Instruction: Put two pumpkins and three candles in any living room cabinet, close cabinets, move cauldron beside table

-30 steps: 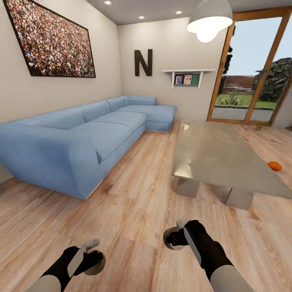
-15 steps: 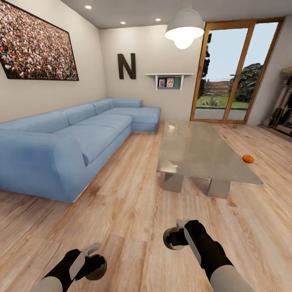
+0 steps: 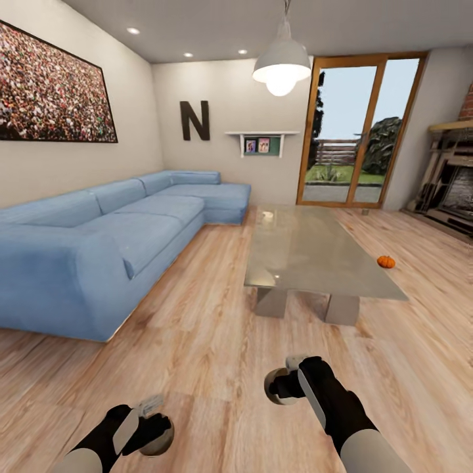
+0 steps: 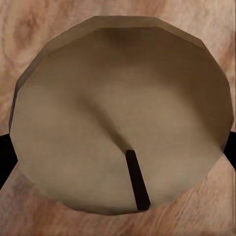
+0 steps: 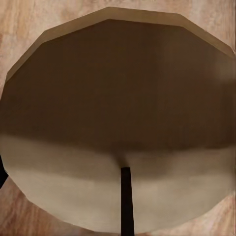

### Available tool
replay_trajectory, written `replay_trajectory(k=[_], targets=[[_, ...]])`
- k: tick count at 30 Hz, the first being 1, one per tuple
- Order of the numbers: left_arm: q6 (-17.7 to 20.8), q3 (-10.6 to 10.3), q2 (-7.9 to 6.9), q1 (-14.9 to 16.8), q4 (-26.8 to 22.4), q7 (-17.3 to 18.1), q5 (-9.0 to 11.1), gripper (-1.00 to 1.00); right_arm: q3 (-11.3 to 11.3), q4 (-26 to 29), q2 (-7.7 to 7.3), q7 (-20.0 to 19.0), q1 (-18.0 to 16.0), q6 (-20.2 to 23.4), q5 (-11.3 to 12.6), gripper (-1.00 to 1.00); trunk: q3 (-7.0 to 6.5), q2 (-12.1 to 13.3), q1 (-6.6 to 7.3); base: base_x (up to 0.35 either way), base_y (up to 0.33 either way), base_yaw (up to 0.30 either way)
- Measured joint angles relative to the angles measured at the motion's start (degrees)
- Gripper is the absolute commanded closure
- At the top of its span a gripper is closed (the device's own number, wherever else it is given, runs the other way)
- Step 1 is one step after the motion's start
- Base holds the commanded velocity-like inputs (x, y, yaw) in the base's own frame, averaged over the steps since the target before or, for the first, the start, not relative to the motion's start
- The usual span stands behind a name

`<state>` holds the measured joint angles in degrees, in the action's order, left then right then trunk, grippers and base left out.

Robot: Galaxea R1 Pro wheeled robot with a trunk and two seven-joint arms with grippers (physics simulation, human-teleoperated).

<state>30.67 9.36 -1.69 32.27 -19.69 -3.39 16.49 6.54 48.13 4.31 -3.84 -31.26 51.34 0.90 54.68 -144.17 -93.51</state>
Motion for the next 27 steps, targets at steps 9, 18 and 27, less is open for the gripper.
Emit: replay_trajectory(k=[9,18,27], targets=[[-0.01,0.0,0.01,0.0,0.05,0.0,-0.05,1.0,-0.12,0.01,-0.02,0.04,0.01,0.13,0.0,1.0,-0.45,0.03,0.05,0.0,0.0,-0.282],[0.07,0.04,0.01,-0.01,0.32,-0.01,0.0,1.0,-0.25,0.0,-0.09,0.04,0.02,0.35,-0.02,1.0,-0.45,0.04,0.04,0.0,0.0,-0.295],[0.0,0.0,0.14,-0.01,0.33,0.0,0.03,1.0,-0.21,0.0,-0.08,0.04,0.02,0.13,-0.02,1.0,-0.63,0.04,0.04,0.0,0.0,-0.296]])
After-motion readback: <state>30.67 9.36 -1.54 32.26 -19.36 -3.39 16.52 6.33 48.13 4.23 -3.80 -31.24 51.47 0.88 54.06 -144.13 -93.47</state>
